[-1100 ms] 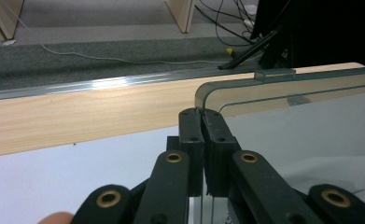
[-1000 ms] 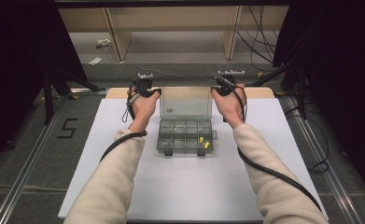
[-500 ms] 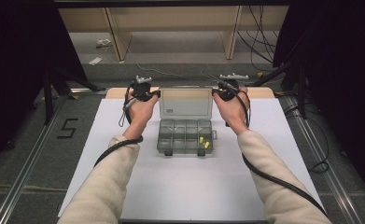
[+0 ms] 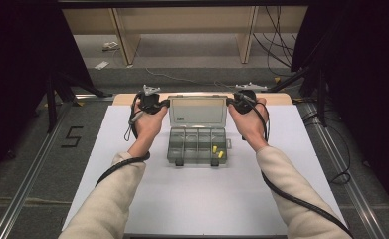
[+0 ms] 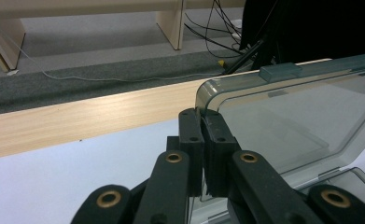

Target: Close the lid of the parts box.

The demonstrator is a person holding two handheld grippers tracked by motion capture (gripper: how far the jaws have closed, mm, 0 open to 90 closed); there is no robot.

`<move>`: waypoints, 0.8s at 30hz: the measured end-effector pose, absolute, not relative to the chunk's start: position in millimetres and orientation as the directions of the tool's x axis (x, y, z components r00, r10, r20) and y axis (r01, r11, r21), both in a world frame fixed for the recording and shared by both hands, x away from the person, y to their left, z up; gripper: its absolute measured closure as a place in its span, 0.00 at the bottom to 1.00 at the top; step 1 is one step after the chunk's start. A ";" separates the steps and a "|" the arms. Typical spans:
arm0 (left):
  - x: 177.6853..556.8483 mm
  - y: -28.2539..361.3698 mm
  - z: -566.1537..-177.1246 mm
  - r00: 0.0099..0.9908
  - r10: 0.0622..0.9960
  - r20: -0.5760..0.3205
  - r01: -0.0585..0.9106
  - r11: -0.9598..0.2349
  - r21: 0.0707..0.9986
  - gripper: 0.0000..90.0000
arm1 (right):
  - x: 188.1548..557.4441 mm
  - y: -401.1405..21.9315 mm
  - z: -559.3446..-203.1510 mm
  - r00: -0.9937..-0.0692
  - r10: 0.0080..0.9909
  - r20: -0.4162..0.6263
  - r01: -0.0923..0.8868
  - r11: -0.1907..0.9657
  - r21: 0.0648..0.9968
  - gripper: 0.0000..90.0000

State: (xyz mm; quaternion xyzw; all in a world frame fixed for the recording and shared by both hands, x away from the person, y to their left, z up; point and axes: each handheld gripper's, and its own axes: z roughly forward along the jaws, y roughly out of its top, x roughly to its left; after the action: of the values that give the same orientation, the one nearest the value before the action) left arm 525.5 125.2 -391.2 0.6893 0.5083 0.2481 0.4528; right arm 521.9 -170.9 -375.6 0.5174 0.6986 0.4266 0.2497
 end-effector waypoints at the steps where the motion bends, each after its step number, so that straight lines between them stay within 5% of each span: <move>1: 524.5 125.0 -390.9 0.362 0.925 -0.116 0.476 -0.076 0.876 0.97 | 521.9 -170.9 -375.6 -0.340 0.936 0.092 0.510 0.101 0.854 0.98; 24: 501.0 127.6 -393.7 0.394 0.917 -0.062 0.427 -0.123 0.896 0.97 | 492.5 -171.7 -376.7 -0.381 0.924 0.031 0.466 0.162 0.870 0.98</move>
State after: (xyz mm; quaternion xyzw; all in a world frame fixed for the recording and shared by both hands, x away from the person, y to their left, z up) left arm 501.0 127.6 -393.7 0.6996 0.4804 0.2687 0.4556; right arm 492.5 -171.7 -376.7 0.4871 0.7133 0.4261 0.2691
